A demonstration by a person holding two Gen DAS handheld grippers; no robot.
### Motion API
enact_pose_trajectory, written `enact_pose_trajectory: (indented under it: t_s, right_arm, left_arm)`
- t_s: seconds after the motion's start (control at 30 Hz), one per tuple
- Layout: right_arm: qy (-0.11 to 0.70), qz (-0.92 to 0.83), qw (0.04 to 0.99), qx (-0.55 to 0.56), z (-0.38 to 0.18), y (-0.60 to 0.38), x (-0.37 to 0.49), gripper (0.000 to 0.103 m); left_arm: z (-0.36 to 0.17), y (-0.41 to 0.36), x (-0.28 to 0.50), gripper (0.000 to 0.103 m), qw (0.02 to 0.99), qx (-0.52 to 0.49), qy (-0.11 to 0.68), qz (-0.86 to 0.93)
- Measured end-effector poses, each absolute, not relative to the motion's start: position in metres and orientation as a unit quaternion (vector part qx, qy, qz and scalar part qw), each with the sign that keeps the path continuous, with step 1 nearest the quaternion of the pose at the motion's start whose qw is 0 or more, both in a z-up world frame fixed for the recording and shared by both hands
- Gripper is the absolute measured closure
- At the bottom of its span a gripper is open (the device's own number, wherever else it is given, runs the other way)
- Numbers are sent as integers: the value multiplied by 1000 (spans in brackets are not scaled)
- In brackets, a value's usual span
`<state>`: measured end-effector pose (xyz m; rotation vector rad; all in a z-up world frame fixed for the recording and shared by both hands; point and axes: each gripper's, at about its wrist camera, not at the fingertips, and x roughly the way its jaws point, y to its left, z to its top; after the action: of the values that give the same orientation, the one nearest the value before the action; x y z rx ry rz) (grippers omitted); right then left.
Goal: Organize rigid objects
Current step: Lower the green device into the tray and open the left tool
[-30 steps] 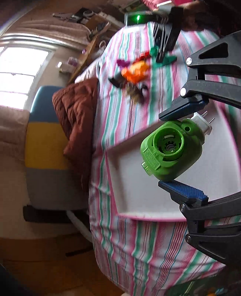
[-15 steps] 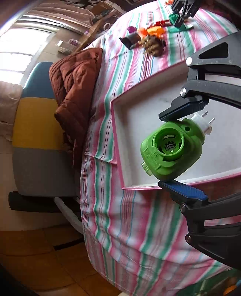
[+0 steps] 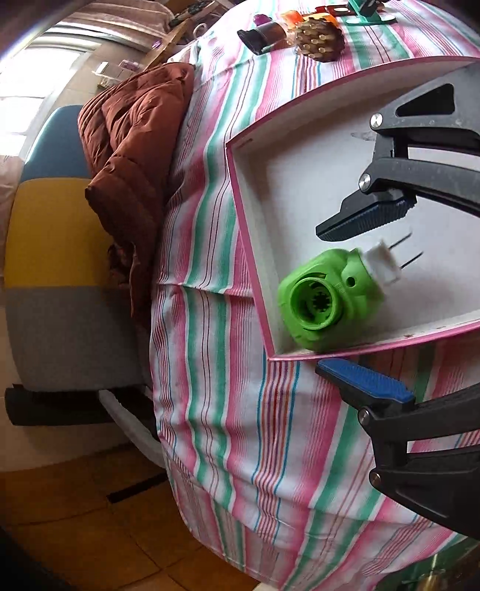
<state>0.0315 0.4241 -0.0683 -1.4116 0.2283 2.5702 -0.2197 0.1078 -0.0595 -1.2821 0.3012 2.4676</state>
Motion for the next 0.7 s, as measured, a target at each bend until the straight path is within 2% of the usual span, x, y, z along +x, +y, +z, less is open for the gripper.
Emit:
enact_pose_trajectory:
  t_s: [0.07,0.3,0.7]
  right_arm:
    - [75,870,100,-477,-68,424,32,68]
    - [69,870,108,-476,-69,424,31,68]
    - [59,869,115,-478,-72,420,31,68]
  left_arm:
    - [-55,105,-212,28,165,-444,105,874]
    - [-35,86,-169,29,125,-428,68,892]
    - [-2,91,-57,28,130,-394,41,909]
